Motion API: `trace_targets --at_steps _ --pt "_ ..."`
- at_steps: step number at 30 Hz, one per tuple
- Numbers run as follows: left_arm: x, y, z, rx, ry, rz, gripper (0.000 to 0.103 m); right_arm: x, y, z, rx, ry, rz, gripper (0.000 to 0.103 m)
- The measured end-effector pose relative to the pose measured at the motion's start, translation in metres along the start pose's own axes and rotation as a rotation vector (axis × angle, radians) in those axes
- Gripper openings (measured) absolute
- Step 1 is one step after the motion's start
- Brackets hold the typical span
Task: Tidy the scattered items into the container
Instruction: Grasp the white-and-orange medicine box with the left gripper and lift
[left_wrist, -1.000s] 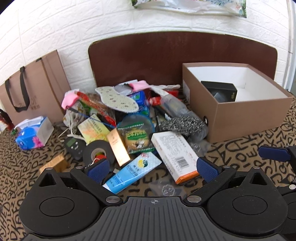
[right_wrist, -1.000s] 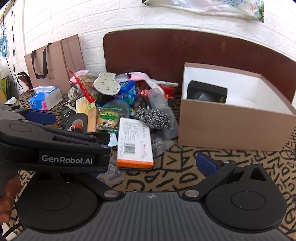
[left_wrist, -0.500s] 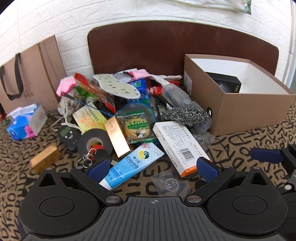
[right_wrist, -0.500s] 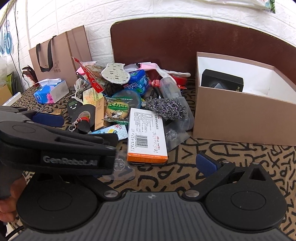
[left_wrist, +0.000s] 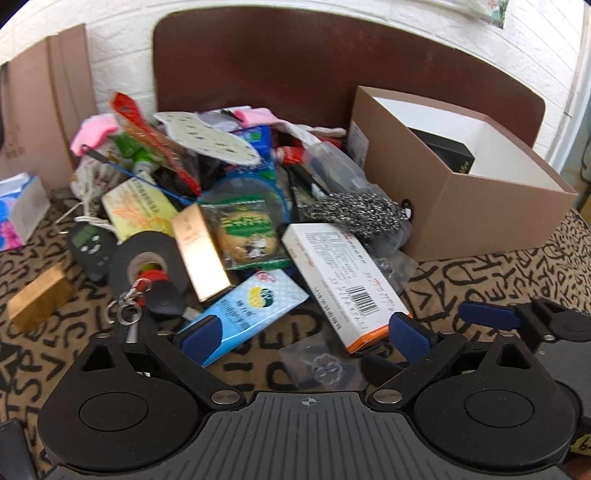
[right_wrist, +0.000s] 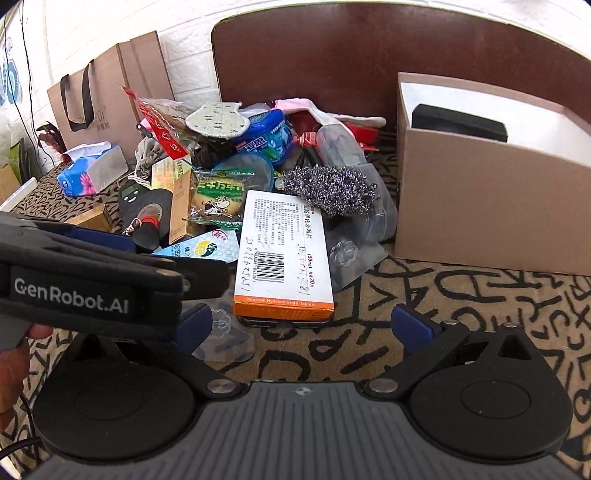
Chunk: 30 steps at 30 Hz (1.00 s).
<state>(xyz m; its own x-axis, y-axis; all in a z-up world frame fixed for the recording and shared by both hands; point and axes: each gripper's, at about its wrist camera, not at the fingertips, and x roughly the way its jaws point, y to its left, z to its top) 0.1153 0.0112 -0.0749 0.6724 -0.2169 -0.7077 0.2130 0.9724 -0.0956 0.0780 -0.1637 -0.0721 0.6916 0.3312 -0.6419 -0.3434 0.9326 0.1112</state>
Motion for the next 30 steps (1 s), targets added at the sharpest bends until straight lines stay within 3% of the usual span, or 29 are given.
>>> trace_targets --at_steps 7,17,21,23,24,30 --pt "0.028 0.001 0.009 -0.009 0.064 -0.027 0.086 0.017 -0.005 0.001 -0.008 -0.006 0.018 0.095" --pt "0.049 -0.001 0.019 -0.028 0.098 -0.079 0.083 0.033 -0.004 0.005 -0.014 0.013 0.094 0.075" --pt "0.057 -0.002 0.021 -0.03 0.116 -0.109 0.075 0.034 -0.002 0.003 -0.02 0.007 0.088 0.075" --pt "0.059 -0.003 0.021 -0.032 0.124 -0.124 0.06 0.033 -0.002 0.003 -0.022 0.009 0.086 0.075" --pt "0.058 -0.003 0.021 -0.034 0.127 -0.136 0.058 0.033 -0.001 0.002 -0.024 0.011 0.084 0.075" --pt "0.044 -0.005 0.014 -0.023 0.144 -0.155 0.052 0.02 0.003 -0.003 -0.049 0.032 0.071 0.074"
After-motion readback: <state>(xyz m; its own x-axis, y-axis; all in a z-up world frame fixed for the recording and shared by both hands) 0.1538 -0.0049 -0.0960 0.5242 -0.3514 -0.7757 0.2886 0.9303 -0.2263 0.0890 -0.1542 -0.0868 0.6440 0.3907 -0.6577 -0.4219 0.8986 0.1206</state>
